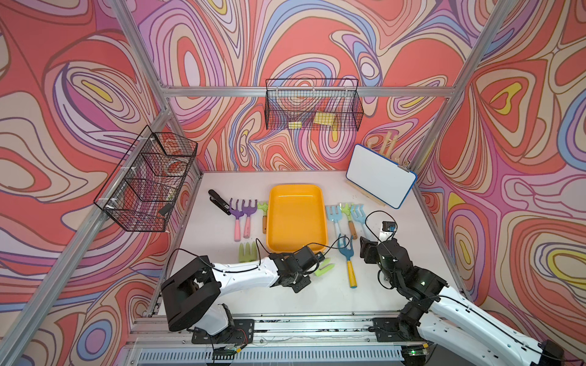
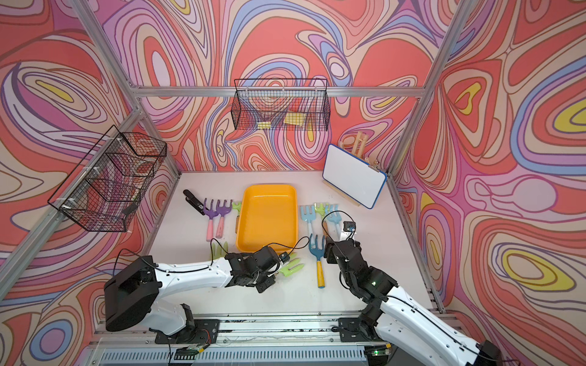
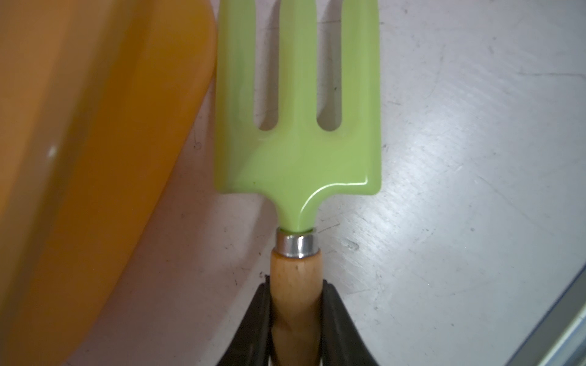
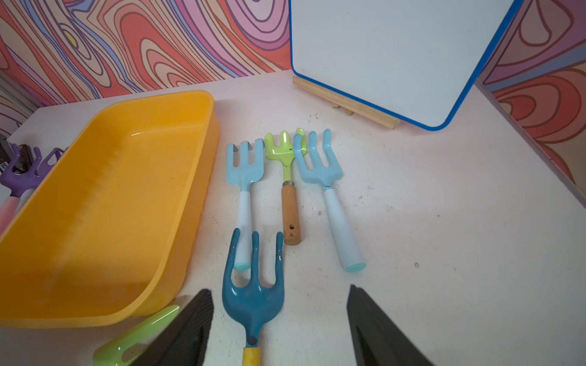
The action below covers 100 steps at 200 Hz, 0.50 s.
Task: Take the hand rake out of the storage box
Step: Place the rake at the center of the board.
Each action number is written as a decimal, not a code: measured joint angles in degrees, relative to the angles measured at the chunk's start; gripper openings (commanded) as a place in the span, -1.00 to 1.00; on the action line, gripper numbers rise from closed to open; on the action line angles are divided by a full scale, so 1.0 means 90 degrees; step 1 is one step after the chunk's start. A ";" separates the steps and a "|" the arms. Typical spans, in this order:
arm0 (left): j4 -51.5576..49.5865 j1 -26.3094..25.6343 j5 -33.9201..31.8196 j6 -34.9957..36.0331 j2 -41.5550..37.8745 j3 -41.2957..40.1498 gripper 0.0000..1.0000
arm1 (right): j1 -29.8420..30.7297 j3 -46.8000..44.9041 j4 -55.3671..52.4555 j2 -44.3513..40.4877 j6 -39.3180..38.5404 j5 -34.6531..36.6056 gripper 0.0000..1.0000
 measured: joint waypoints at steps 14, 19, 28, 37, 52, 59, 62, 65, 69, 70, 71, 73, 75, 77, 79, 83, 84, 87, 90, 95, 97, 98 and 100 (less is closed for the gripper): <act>0.0032 0.0010 0.0041 -0.0002 0.0085 0.0000 -0.86 | 0.0000 0.0000 0.0000 0.0000 -0.0002 0.0002 0.44; 0.0039 0.0017 0.0049 0.0000 0.0112 0.0000 -0.86 | 0.0000 0.0000 0.0000 0.0000 -0.0002 0.0002 0.44; 0.0044 0.0032 0.0068 -0.0002 0.0175 0.0000 -0.85 | 0.0000 0.0000 0.0000 0.0000 -0.0007 0.0002 0.44; 0.0041 0.0039 0.0073 -0.0002 0.0221 0.0000 -0.85 | 0.0000 0.0000 0.0002 0.0000 -0.0007 0.0002 0.44; 0.0058 0.0044 0.0092 -0.0002 0.0260 0.0000 -0.85 | 0.0000 0.0000 0.0007 0.0000 -0.0007 0.0002 0.44; 0.0066 0.0046 0.0095 -0.0002 0.0260 0.0000 -0.85 | 0.0000 0.0000 0.0010 0.0000 -0.0010 0.0002 0.44; 0.0070 0.0051 0.0097 -0.0002 0.0260 0.0000 -0.85 | 0.0000 0.0000 0.0012 0.0000 -0.0010 0.0002 0.44; 0.0073 0.0051 0.0100 0.0000 0.0260 0.0000 -0.85 | 0.0000 0.0000 0.0015 0.0000 -0.0010 0.0002 0.44; 0.0080 0.0053 0.0109 -0.0002 0.0260 0.0000 -0.85 | 0.0000 0.0000 0.0015 0.0000 -0.0010 0.0002 0.44; 0.0080 0.0053 0.0112 -0.0002 0.0260 0.0000 -0.85 | 0.0000 0.0000 0.0015 0.0000 -0.0010 0.0002 0.44; 0.0080 0.0056 0.0114 -0.0002 0.0260 0.0000 -0.85 | 0.0000 0.0000 0.0015 0.0000 -0.0010 0.0002 0.44; 0.0083 0.0058 0.0119 -0.0002 0.0260 0.0000 -0.85 | 0.0000 0.0000 0.0017 0.0000 -0.0010 0.0002 0.44; 0.0083 0.0063 0.0121 -0.0002 0.0260 0.0000 -0.84 | 0.0000 0.0000 0.0017 0.0000 -0.0010 0.0002 0.44; 0.0083 0.0063 0.0126 -0.0002 0.0260 0.0000 -0.84 | 0.0000 0.0000 0.0017 0.0000 -0.0010 0.0002 0.44; 0.0083 0.0066 0.0134 -0.0002 0.0260 0.0000 -0.84 | 0.0000 0.0000 0.0017 0.0000 -0.0010 0.0002 0.44; 0.0083 0.0073 0.0138 -0.0002 0.0260 0.0000 -0.83 | 0.0000 0.0000 0.0019 0.0000 -0.0010 0.0002 0.43; 0.0083 0.0075 0.0138 -0.0002 0.0260 0.0000 -0.83 | 0.0000 0.0000 0.0019 0.0000 -0.0010 0.0002 0.44; 0.0083 0.0075 0.0138 -0.0002 0.0260 0.0000 -0.83 | 0.0000 0.0000 0.0019 0.0000 -0.0010 0.0002 0.44; 0.0083 0.0083 0.0138 -0.0002 0.0260 0.0000 -0.82 | 0.0000 0.0000 0.0022 0.0000 -0.0010 0.0002 0.44; 0.0083 0.0085 0.0138 -0.0002 0.0262 0.0002 -0.81 | 0.0000 0.0000 0.0027 0.0000 -0.0012 0.0002 0.43; 0.0080 0.0085 0.0141 -0.0002 0.0262 0.0002 -0.80 | 0.0000 0.0000 0.0029 0.0000 -0.0010 0.0002 0.44; 0.0080 0.0085 0.0141 -0.0002 0.0262 0.0002 -0.80 | 0.0000 0.0000 0.0029 0.0000 -0.0010 0.0002 0.43; 0.0080 0.0085 0.0141 -0.0002 0.0262 0.0005 -0.80 | 0.0000 0.0000 0.0032 0.0000 -0.0010 0.0002 0.44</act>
